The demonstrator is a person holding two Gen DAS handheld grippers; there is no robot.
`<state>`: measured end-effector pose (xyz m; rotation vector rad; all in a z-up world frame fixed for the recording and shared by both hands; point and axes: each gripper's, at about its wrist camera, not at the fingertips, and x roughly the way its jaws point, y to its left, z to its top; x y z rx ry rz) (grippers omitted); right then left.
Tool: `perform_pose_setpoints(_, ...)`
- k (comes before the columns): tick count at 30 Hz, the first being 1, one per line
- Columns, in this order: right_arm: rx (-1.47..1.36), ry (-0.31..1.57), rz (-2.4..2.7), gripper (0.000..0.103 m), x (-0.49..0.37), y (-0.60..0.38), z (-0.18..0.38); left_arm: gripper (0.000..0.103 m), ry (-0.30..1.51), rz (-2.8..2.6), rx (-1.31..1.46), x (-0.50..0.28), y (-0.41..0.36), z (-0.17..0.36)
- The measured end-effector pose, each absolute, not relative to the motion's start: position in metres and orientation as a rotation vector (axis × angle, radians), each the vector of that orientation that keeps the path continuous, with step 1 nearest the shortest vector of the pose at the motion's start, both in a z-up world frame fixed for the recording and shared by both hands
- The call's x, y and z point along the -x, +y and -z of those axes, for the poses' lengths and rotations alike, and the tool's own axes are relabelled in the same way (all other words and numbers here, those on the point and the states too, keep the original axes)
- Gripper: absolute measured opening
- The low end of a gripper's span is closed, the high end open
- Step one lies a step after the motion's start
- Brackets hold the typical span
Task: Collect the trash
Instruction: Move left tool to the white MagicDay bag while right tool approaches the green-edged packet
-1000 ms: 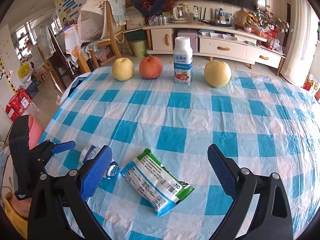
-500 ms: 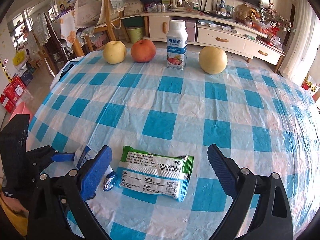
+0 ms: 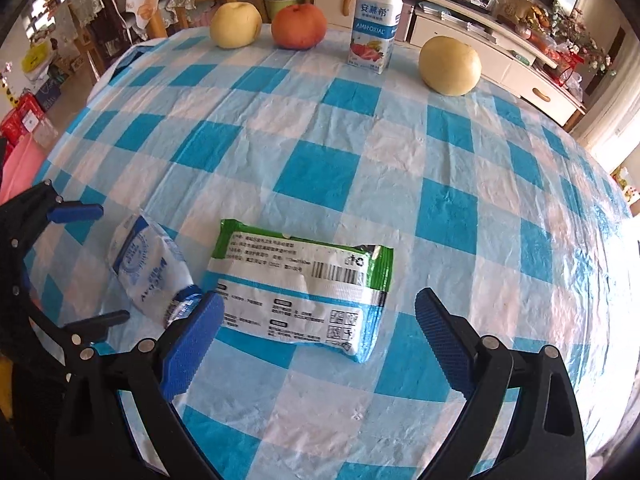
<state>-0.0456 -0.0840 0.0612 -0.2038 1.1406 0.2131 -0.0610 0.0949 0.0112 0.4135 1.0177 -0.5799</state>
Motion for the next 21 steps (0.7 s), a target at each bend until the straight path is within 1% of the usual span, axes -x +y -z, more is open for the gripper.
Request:
perform_pose_setpoints(6,0.284,1.167,-0.192,0.095,0.046,-0.081,-0.051,0.097,1.011,0.503,-0.361,0.044,0.094,-0.009)
perform_pose_setpoints(9,0.317,1.183,-0.192,0.095,0.045,-0.078,-0.046,0.097,1.007,0.44,-0.273,0.028,0.098,-0.011)
perform_pose_setpoints(15,0.356,1.186,-0.21,0.095,0.045,-0.073,-0.041,0.097,0.943,0.391,-0.199,0.015,0.096,-0.022)
perform_pose_setpoints(21,0.36,1.2,-0.202,0.095,0.042,-0.075,-0.035,0.097,0.956,0.38,-0.026,-0.003,0.1,-0.023)
